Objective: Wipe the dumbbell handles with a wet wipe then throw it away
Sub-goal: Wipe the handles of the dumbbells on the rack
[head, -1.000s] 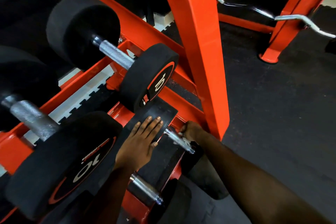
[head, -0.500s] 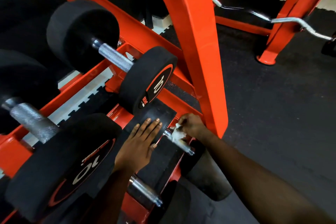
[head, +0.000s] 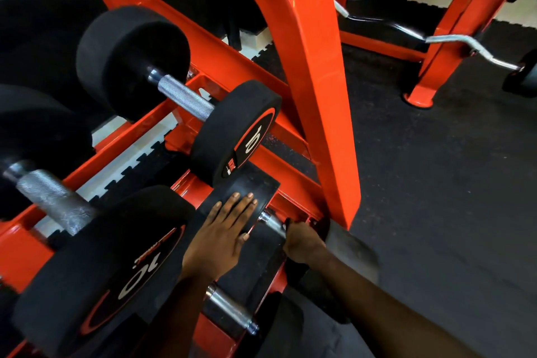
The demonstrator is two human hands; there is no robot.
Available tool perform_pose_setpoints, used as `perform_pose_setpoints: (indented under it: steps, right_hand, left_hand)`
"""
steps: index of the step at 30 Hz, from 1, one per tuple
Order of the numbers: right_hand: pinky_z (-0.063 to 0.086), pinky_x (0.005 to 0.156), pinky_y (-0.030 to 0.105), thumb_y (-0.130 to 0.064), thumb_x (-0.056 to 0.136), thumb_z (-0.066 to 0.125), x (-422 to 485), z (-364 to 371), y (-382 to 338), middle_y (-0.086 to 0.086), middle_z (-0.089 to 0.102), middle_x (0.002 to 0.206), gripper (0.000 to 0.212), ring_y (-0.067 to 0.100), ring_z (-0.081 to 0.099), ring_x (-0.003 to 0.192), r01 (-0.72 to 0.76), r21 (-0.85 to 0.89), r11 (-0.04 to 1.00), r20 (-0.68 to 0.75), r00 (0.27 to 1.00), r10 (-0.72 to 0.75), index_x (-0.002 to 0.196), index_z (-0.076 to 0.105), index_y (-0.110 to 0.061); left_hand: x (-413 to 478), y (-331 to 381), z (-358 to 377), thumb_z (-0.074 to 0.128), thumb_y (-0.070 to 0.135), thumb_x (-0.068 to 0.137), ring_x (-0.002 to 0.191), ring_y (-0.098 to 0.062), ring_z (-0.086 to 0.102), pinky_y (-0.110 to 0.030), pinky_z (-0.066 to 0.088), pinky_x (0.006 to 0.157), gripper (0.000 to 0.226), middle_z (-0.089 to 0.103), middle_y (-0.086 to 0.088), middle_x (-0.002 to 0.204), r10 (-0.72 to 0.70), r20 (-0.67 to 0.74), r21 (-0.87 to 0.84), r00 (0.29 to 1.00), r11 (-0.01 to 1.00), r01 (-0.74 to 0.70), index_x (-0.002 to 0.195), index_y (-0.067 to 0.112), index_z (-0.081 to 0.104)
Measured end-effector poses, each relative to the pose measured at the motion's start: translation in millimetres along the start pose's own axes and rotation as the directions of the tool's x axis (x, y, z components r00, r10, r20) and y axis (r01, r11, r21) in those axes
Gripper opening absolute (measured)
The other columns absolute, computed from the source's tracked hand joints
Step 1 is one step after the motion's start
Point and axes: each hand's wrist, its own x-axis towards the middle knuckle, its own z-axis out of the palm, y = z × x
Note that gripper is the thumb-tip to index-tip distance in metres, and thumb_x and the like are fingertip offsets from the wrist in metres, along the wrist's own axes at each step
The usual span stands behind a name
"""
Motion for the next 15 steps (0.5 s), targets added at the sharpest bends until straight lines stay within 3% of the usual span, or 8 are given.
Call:
perform_pose_setpoints:
  steps: [2, 5, 7, 9, 10, 11, 13, 15]
  right_hand:
    - [0.047, 0.089, 0.034, -0.019, 0.095, 0.052, 10, -2, -2, 0.017, 0.062, 0.123, 0.032, 0.034, 0.059, 0.113, -0.019, 0.105, 0.994, -0.014, 1.0, 0.02, 0.122, 0.057, -0.002]
    - [0.047, 0.079, 0.034, -0.024, 0.092, 0.061, 35, -8, -10, 0.018, 0.068, 0.106, 0.027, 0.033, 0.064, 0.099, 0.047, 0.229, 0.972, -0.088, 0.996, -0.028, 0.102, 0.066, 0.0]
    - [0.047, 0.061, 0.028, -0.029, 0.088, 0.058, 66, 16, 0, 0.016, 0.069, 0.081, 0.031, 0.032, 0.068, 0.075, 0.179, 0.149, 0.972, -0.182, 0.972, -0.151, 0.081, 0.069, -0.001]
    - [0.041, 0.044, 0.02, -0.038, 0.081, 0.051, 73, 25, 16, 0.01, 0.059, 0.053, 0.04, 0.026, 0.057, 0.044, 0.374, 0.142, 0.916, -0.195, 0.918, -0.345, 0.058, 0.06, -0.008]
    - [0.04, 0.04, 0.019, -0.037, 0.08, 0.049, 66, 22, 17, 0.009, 0.055, 0.05, 0.041, 0.024, 0.053, 0.04, 0.383, 0.121, 0.916, -0.215, 0.911, -0.353, 0.054, 0.057, -0.008]
    - [0.041, 0.041, 0.02, -0.034, 0.083, 0.048, 46, 6, 13, 0.011, 0.058, 0.054, 0.04, 0.025, 0.057, 0.044, 0.313, 0.092, 0.945, -0.171, 0.94, -0.295, 0.057, 0.059, -0.006]
    - [0.049, 0.065, 0.026, -0.025, 0.094, 0.049, 26, -10, 7, 0.017, 0.067, 0.09, 0.031, 0.032, 0.068, 0.082, 0.175, -0.012, 0.984, -0.097, 0.98, -0.175, 0.09, 0.068, -0.002]
    - [0.05, 0.083, 0.031, -0.022, 0.095, 0.054, 27, -9, 9, 0.017, 0.066, 0.111, 0.026, 0.035, 0.064, 0.105, 0.041, 0.023, 0.999, -0.05, 0.998, -0.04, 0.11, 0.066, -0.003]
  left_hand:
    - [0, 0, 0, 0.044, 0.036, 0.102, 0.157, -0.018, -0.003, -0.045, 0.014, 0.124, 0.077, -0.002, 0.005, 0.171, 0.002, -0.004, 0.005, 1.0, 1.0, -0.002, 0.163, 0.024, 0.0]
    - [1, -1, 0, 0.044, 0.037, 0.102, 0.157, -0.018, -0.005, -0.044, 0.012, 0.124, 0.077, -0.004, 0.005, 0.17, -0.002, 0.005, 0.007, 1.0, 1.0, 0.002, 0.163, 0.024, -0.002]
    - [1, -2, 0, 0.046, 0.036, 0.102, 0.157, -0.017, -0.005, -0.044, 0.012, 0.124, 0.078, -0.004, 0.006, 0.17, -0.003, -0.006, 0.008, 1.0, 1.0, 0.003, 0.163, 0.024, -0.001]
    - [2, 0, -1, 0.046, 0.035, 0.101, 0.157, -0.017, -0.003, -0.044, 0.013, 0.125, 0.077, -0.002, 0.007, 0.17, -0.008, 0.001, -0.012, 1.0, 1.0, 0.008, 0.163, 0.025, 0.001]
    - [2, 0, -1, 0.046, 0.035, 0.101, 0.157, -0.017, -0.003, -0.045, 0.013, 0.125, 0.077, -0.002, 0.007, 0.17, -0.002, 0.007, -0.017, 1.0, 1.0, 0.002, 0.163, 0.025, 0.001]
    - [1, 2, 0, 0.045, 0.035, 0.102, 0.157, -0.017, -0.004, -0.045, 0.013, 0.125, 0.077, -0.003, 0.007, 0.17, 0.001, 0.012, -0.016, 1.0, 1.0, 0.0, 0.163, 0.025, 0.0]
    - [1, 2, 0, 0.043, 0.035, 0.102, 0.157, -0.017, -0.005, -0.045, 0.011, 0.126, 0.076, -0.004, 0.007, 0.17, -0.005, 0.006, -0.005, 1.0, 1.0, 0.005, 0.163, 0.025, -0.001]
    - [1, 1, -2, 0.045, 0.035, 0.101, 0.157, -0.017, -0.004, -0.044, 0.011, 0.125, 0.077, -0.002, 0.007, 0.17, -0.005, 0.007, -0.011, 1.0, 1.0, 0.005, 0.163, 0.025, 0.0]
